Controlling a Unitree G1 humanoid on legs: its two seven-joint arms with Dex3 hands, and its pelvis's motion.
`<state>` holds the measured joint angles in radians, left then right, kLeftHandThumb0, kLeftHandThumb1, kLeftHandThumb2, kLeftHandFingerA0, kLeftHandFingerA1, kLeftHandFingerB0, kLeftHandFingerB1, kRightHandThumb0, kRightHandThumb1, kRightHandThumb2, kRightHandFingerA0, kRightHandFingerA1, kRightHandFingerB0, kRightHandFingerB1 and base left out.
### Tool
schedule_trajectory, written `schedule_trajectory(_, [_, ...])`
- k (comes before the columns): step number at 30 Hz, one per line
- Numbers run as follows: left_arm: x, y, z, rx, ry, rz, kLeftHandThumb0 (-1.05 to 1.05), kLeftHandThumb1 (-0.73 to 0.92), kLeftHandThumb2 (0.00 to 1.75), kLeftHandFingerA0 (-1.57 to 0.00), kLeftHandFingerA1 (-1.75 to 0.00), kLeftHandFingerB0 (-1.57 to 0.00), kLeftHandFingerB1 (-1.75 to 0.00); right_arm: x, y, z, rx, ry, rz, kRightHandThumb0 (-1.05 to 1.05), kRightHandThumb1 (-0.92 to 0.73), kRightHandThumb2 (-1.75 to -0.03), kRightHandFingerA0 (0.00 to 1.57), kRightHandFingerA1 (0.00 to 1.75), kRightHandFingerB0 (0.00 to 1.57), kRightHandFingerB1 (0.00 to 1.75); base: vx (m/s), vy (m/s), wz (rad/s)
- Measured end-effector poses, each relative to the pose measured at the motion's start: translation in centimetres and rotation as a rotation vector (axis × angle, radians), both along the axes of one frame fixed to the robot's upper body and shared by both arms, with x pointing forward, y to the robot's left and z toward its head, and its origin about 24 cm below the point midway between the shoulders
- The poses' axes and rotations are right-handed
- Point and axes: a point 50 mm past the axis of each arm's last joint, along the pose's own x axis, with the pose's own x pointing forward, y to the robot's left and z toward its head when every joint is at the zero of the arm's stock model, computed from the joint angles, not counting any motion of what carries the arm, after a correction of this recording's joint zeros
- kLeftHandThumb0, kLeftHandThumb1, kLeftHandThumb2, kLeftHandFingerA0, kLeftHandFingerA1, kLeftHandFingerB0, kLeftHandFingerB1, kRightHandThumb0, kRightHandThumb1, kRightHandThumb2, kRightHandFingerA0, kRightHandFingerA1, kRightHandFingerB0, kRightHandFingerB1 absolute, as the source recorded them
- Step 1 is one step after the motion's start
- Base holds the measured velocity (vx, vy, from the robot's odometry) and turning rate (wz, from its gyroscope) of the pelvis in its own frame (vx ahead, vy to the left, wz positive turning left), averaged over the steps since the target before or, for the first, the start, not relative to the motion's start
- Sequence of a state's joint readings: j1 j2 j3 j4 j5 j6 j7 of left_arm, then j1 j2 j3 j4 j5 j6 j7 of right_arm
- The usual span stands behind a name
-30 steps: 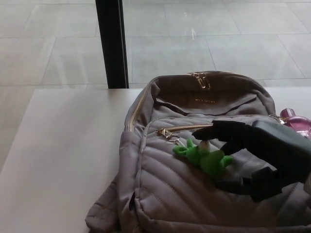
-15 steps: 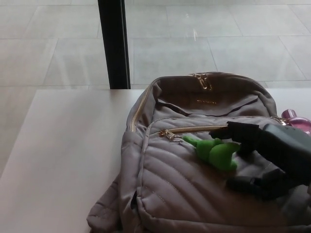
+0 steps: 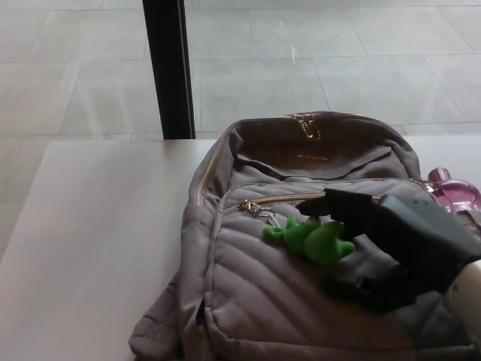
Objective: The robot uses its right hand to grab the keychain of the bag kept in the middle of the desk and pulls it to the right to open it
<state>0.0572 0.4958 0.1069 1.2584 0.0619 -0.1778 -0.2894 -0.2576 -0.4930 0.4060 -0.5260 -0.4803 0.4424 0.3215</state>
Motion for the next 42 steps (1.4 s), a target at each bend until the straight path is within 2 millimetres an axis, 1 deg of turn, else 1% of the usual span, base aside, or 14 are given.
schedule_trajectory(3, [0.0,0.0,0.0,-0.002,-0.009,0.004,-0.78,0.92,0.77,-0.58,-0.45,-0.32,-0.38,0.0,0.0,0.0,-0.007,-0.003,-0.003,-0.66,-0.48,-0.88,0.82,0.81,0.34,0.54,0.00,0.000,0.00])
schedule_trajectory(8, [-0.1,-0.1,-0.1,-0.007,-0.024,0.014,-0.76,0.79,1.15,-0.51,-0.58,-0.29,-0.51,0.1,-0.2,-0.3,-0.025,-0.003,-0.015,-0.39,-0.63,-0.58,0.87,0.92,0.48,0.48,0.00,0.000,0.00])
schedule_trajectory(9, [-0.1,-0.2,-0.1,-0.008,-0.027,0.015,-0.83,0.92,0.79,-0.56,-0.45,-0.33,-0.40,0.2,-0.3,-0.4,-0.028,-0.004,-0.016,-0.33,-0.62,-0.70,1.00,1.04,0.61,0.58,0.00,0.000,0.00])
schedule_trajectory(10, [-0.1,-0.2,-0.1,-0.009,-0.030,0.015,-0.78,0.79,1.16,-0.50,-0.57,-0.31,-0.51,0.2,-0.4,-0.5,-0.030,-0.003,-0.018,-0.27,-0.63,-0.81,1.06,1.31,0.81,0.70,0.00,0.000,0.00])
schedule_trajectory(12, [-0.1,-0.3,-0.1,-0.011,-0.037,0.016,-0.84,0.92,0.79,-0.58,-0.45,-0.38,-0.42,0.3,-0.7,-0.7,-0.031,-0.007,-0.028,-0.27,-0.64,-0.86,1.05,1.46,0.89,0.74,0.00,0.000,0.00])
schedule_trajectory(14, [-0.2,-0.3,-0.1,-0.011,-0.038,0.018,-0.78,0.79,1.16,-0.52,-0.58,-0.31,-0.52,0.4,-0.8,-0.7,-0.032,-0.019,-0.032,-0.27,-0.63,-0.94,1.02,1.68,0.98,0.83,0.00,0.000,0.00])
schedule_trajectory(24, [-0.2,-0.3,-0.1,-0.015,-0.056,0.032,-0.83,0.92,0.80,-0.60,-0.47,-0.37,-0.41,0.0,-0.1,-0.9,-0.012,-0.062,-0.024,-0.34,-0.67,-0.90,0.91,1.75,0.87,1.00,0.00,0.000,0.00])
schedule_trajectory(28, [-0.2,-0.2,0.0,-0.015,-0.067,0.038,-0.82,0.82,1.18,-0.53,-0.58,-0.35,-0.52,-0.4,0.5,-1.0,-0.004,-0.070,-0.015,-0.36,-0.67,-0.87,0.96,1.75,0.89,1.02,0.00,0.000,0.00])
schedule_trajectory(29, [-0.2,-0.2,0.0,-0.015,-0.068,0.040,-0.84,0.92,0.81,-0.57,-0.47,-0.38,-0.41,-0.4,0.6,-1.0,0.000,-0.071,-0.013,-0.35,-0.66,-0.90,0.96,1.75,0.90,1.02,0.00,0.000,0.00])
schedule_trajectory(35, [0.0,-0.3,0.0,-0.023,-0.093,0.064,-0.85,0.82,1.19,-0.51,-0.58,-0.35,-0.51,-0.7,1.3,-0.9,0.035,-0.078,-0.002,-0.31,-0.61,-1.07,0.94,1.75,0.86,1.15,0.00,0.000,0.00])
schedule_trajectory(36, [0.0,-0.3,0.0,-0.024,-0.096,0.067,-0.91,0.92,0.84,-0.59,-0.50,-0.37,-0.41,-0.8,1.4,-0.8,0.040,-0.079,-0.001,-0.32,-0.59,-1.12,0.93,1.75,0.74,1.55,0.00,0.000,0.00])
schedule_trajectory(37, [0.1,-0.3,0.0,-0.025,-0.099,0.071,-0.84,0.81,1.18,-0.51,-0.58,-0.36,-0.52,-0.8,1.4,-0.8,0.049,-0.080,-0.002,-0.33,-0.59,-1.12,0.93,1.75,0.70,1.68,0.00,0.000,0.00])
schedule_trajectory(41, [0.1,-0.3,0.0,-0.029,-0.110,0.083,-0.86,0.92,0.82,-0.60,-0.48,-0.41,-0.39,-0.8,1.3,-0.7,0.078,-0.090,-0.017,-0.32,-0.59,-1.14,0.90,1.75,0.66,1.75,0.00,0.000,0.00])
schedule_trajectory(42, [0.1,-0.4,0.0,-0.030,-0.112,0.085,-0.81,0.81,1.19,-0.50,-0.58,-0.34,-0.51,-0.8,1.2,-0.7,0.082,-0.092,-0.021,-0.31,-0.58,-1.16,0.90,1.75,0.66,1.75,0.00,0.000,0.00])
